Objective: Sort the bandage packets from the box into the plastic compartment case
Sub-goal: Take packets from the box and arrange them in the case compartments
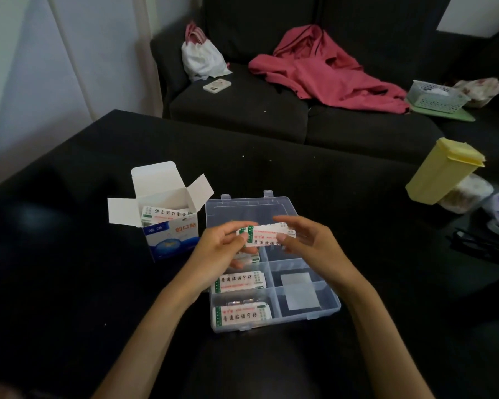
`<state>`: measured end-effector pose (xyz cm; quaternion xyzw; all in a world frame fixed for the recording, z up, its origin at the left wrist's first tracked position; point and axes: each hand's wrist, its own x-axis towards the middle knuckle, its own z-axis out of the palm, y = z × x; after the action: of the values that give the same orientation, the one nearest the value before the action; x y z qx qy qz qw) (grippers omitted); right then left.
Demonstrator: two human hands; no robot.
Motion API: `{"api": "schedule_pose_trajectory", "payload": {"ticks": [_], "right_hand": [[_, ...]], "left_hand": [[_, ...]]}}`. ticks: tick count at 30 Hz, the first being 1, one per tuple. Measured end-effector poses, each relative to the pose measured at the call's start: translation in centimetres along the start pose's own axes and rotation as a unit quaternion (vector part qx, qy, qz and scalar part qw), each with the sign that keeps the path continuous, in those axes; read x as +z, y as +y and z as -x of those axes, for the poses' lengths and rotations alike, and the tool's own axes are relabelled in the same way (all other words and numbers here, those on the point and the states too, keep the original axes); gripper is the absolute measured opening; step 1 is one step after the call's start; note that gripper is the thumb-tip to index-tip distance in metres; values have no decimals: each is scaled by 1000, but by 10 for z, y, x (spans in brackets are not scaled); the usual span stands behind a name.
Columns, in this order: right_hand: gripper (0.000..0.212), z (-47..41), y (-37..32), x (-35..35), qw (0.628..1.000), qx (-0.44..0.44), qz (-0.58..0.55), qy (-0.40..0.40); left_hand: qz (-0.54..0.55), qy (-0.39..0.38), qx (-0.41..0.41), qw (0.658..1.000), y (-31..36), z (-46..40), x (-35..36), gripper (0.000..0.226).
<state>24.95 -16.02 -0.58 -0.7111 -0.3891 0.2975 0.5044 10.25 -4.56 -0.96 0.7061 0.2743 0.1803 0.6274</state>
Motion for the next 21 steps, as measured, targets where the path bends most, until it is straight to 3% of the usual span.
{"api": "schedule_pose_trajectory", "payload": {"ticks": [5, 9, 13, 21], "right_hand": [[15, -4, -1, -15, 999, -1, 37, 6], [14, -13, 9, -39, 987, 42, 155, 20], [15, -23, 16, -45, 972, 83, 219, -16], [6, -45, 20, -24, 925, 104, 363, -35]], "left_hand": [[-110, -5, 19, 994, -5, -9, 7, 27], [-288, 8, 49, 956, 1, -23, 6, 25], [-344, 26, 65, 936, 11, -33, 7, 21], [-451, -70, 86, 886, 10, -40, 21, 24]]}}
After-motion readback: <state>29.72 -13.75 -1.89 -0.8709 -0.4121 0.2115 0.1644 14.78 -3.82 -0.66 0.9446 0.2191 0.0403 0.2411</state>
